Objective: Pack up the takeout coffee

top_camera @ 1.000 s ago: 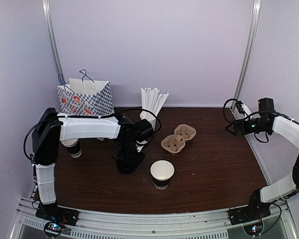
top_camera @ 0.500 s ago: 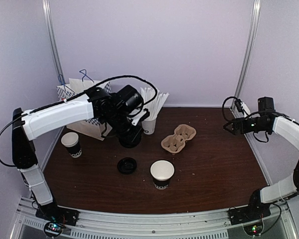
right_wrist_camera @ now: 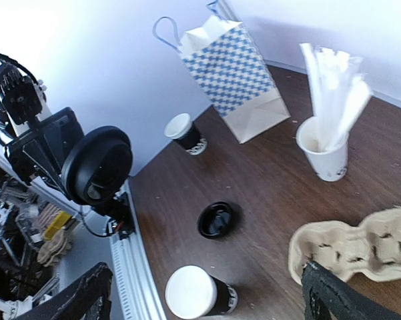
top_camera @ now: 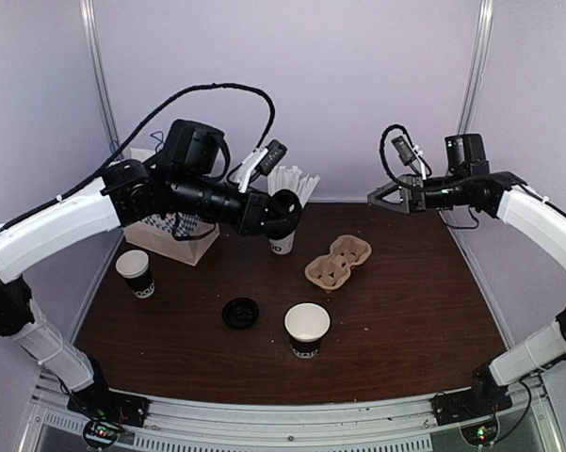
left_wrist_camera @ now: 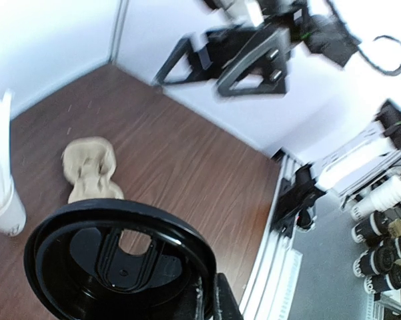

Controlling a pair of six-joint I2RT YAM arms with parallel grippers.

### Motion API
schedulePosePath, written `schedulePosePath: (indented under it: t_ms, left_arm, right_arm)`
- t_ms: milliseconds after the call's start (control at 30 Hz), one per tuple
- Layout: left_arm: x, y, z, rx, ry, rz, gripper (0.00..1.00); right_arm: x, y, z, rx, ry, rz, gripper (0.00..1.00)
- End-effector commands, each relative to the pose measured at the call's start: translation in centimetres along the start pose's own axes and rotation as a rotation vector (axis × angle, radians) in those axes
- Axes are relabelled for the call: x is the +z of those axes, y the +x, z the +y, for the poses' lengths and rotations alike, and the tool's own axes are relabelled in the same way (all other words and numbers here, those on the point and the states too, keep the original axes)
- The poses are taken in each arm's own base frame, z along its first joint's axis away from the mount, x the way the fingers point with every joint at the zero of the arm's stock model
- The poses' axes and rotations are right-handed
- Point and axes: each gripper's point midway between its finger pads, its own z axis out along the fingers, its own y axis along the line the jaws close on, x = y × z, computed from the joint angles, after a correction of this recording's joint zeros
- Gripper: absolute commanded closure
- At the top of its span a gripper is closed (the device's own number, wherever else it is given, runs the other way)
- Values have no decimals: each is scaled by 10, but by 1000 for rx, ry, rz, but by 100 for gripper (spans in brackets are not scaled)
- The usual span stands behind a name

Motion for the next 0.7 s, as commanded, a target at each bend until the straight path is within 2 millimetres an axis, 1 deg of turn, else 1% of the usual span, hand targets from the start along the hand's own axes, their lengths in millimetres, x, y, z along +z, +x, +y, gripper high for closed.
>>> schedulePosePath:
  t_ms: [0,67,167,267,400,467,533,600,667]
  left_arm:
    - [-17,-49,-37,81,163,-212,95]
    - [-20,-55,-43,84,195,-250,95]
    - [-24,-59,-48,88,227,-296,95]
    - [-25,-59,-48,85,230,-317,95]
    - [-28,-60,-52,87,257,-340,95]
    - [-29,-61,-54,87,266,-348,94]
    - [-29,-60,-52,85,263,-347,94]
    - [-33,-64,-55,97,266,-376,94]
    - [-35,-64,-54,101,260,-385,95]
  right_arm:
    - [28,-21,55,88,-197,14,2]
    - [43,-25,69,136,-256,26,1]
    - [58,-29,86,174,-345,35,1]
    - [66,-33,101,203,-415,38,0]
    - [71,-45,117,260,-520,12,0]
    - [73,-48,123,269,-554,2,1]
    - [77,-46,125,279,-565,11,2]
    - [80,-43,127,280,-570,20,2]
    - [83,-39,127,289,-571,29,2]
